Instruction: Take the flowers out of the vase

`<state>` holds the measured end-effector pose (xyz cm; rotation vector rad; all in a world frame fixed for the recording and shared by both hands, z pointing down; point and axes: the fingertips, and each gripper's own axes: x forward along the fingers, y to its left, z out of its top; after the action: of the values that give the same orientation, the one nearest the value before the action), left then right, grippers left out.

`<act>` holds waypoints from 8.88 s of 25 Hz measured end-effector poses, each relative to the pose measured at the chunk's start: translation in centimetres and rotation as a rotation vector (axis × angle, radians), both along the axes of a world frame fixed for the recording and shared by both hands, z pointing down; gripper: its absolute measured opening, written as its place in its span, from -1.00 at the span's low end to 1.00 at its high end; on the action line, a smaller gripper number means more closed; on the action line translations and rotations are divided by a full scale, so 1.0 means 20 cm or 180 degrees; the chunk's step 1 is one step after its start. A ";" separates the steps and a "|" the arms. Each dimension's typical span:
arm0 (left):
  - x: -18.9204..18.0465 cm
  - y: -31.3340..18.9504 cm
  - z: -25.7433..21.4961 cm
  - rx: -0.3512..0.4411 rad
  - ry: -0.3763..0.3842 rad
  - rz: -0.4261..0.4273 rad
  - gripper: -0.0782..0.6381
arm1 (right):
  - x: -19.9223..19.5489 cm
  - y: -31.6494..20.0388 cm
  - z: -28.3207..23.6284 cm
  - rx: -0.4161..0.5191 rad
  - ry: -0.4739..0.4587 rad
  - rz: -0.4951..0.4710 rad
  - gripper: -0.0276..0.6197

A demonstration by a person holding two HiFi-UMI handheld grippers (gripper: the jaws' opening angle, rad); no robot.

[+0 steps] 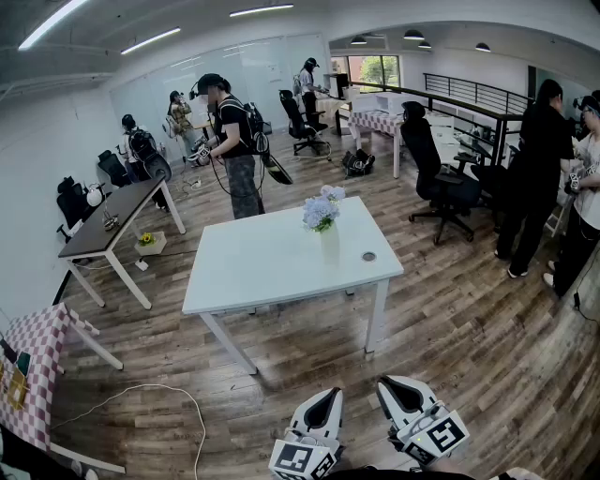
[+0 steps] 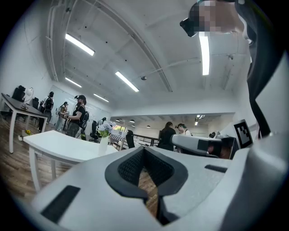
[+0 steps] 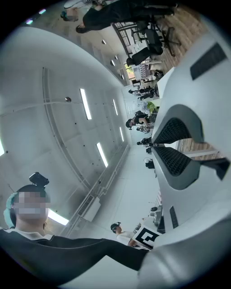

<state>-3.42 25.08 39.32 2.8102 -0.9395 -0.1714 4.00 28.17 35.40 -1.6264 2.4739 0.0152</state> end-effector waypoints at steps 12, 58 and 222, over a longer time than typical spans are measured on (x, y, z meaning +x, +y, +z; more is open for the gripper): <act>0.09 0.05 0.00 0.0002 0.0013 -0.0009 -0.77 | 0.06 0.05 0.02 -0.0005 0.0019 -0.0066 -0.82; 0.41 -0.55 0.08 0.0148 -0.0113 0.0003 -0.77 | 0.37 -0.56 0.03 0.0078 -0.0197 0.0047 -0.83; 0.15 -2.61 0.13 -0.0115 -0.0257 -0.1051 -0.77 | 0.57 -2.76 0.01 0.0128 0.0109 -0.0552 -0.85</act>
<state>-0.34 -27.13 42.02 2.6269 -1.4064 -0.0818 15.42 -26.93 35.67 -1.4026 2.6138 0.0695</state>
